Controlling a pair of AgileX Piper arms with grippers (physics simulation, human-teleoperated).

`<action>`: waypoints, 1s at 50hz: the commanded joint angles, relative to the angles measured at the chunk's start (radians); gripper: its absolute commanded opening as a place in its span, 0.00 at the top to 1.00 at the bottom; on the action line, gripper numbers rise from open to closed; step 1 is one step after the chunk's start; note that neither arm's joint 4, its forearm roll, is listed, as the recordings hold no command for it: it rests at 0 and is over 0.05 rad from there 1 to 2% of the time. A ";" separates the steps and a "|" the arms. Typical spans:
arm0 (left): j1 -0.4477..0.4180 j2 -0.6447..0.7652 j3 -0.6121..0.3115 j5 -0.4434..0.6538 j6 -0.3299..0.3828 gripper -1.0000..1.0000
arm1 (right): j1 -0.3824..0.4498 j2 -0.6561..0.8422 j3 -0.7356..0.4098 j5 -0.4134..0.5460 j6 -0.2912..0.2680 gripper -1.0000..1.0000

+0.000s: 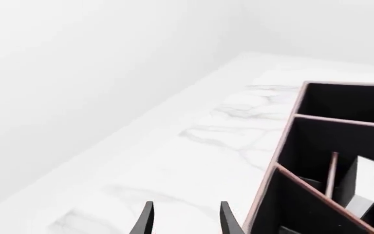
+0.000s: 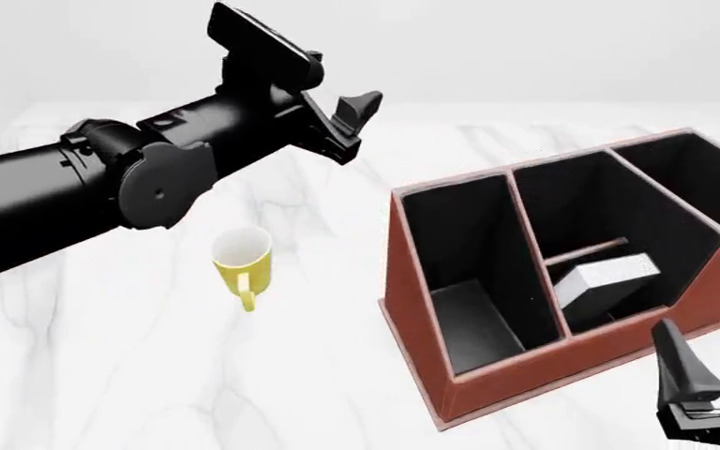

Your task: Pick up the book and place it in the back compartment of the caddy.

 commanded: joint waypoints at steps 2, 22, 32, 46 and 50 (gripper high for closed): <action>0.022 -0.050 0.065 -0.034 -0.022 0.00 | 0.062 0.408 0.000 -0.284 0.034 0.00; -0.002 -0.090 0.076 -0.027 -0.032 0.00 | 0.126 0.121 -0.637 0.241 -0.060 0.00; -0.003 -0.087 0.108 -0.070 -0.044 0.00 | 0.158 0.182 -0.859 0.425 -0.043 0.00; 0.025 -0.125 0.177 -0.137 -0.069 0.00 | -0.093 0.124 -0.821 0.402 0.464 0.00; 0.042 -0.136 0.218 -0.172 -0.093 0.00 | -0.341 0.184 -0.663 0.158 0.644 0.00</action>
